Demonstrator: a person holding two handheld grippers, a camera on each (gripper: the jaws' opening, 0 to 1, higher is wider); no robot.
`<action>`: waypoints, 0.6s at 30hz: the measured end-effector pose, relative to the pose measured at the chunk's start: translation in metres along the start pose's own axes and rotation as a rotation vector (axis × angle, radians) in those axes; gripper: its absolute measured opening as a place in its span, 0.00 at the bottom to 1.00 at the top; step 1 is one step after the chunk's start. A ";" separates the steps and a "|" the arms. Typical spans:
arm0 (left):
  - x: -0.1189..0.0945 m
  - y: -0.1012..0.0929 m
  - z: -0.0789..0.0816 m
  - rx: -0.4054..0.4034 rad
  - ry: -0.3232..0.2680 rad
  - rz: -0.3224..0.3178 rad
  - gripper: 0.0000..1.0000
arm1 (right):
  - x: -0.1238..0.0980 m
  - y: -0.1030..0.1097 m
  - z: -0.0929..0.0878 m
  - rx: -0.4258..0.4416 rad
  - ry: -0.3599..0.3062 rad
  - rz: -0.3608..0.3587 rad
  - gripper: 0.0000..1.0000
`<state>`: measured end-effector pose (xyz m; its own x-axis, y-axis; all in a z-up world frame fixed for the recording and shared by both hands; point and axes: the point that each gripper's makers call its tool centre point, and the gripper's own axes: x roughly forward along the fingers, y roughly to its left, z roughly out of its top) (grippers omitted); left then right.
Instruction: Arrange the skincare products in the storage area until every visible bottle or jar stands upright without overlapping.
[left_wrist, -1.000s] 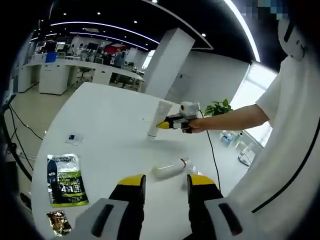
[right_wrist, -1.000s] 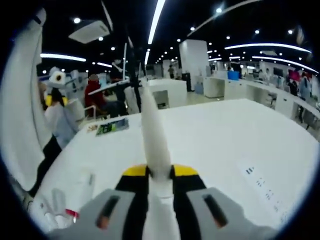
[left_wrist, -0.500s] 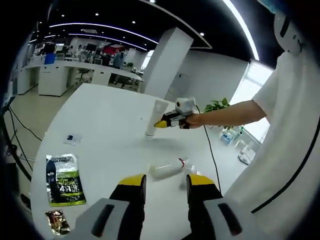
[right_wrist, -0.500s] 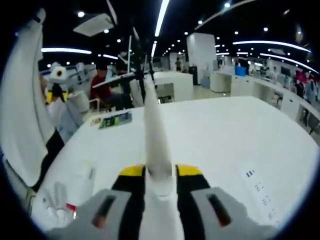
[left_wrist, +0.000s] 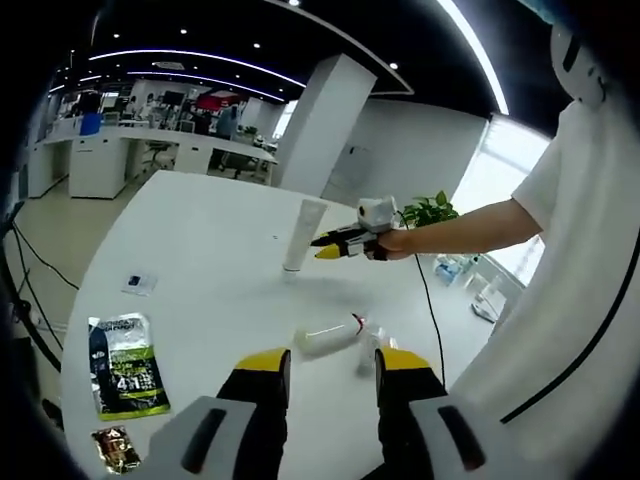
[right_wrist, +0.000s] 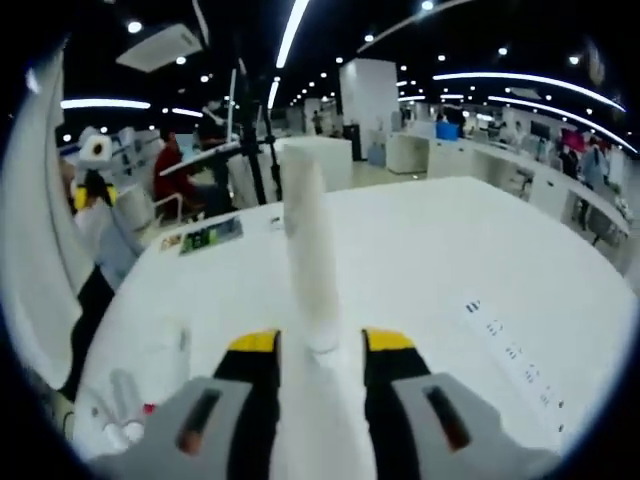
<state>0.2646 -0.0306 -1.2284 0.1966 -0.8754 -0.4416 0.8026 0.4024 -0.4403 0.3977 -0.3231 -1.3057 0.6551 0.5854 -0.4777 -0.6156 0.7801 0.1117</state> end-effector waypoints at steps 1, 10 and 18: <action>0.002 0.000 0.000 0.009 0.007 -0.003 0.38 | -0.005 0.003 0.001 0.025 -0.019 -0.014 0.32; 0.040 -0.010 0.006 0.151 0.074 -0.097 0.41 | -0.064 0.064 -0.005 0.255 -0.158 -0.171 0.44; 0.084 -0.016 0.004 0.417 0.237 -0.175 0.48 | -0.113 0.122 -0.003 0.344 -0.267 -0.326 0.51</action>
<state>0.2710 -0.1115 -1.2555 -0.0551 -0.8159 -0.5755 0.9781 0.0718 -0.1956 0.2475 -0.2948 -1.2405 0.9042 0.3014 -0.3025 -0.2120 0.9318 0.2947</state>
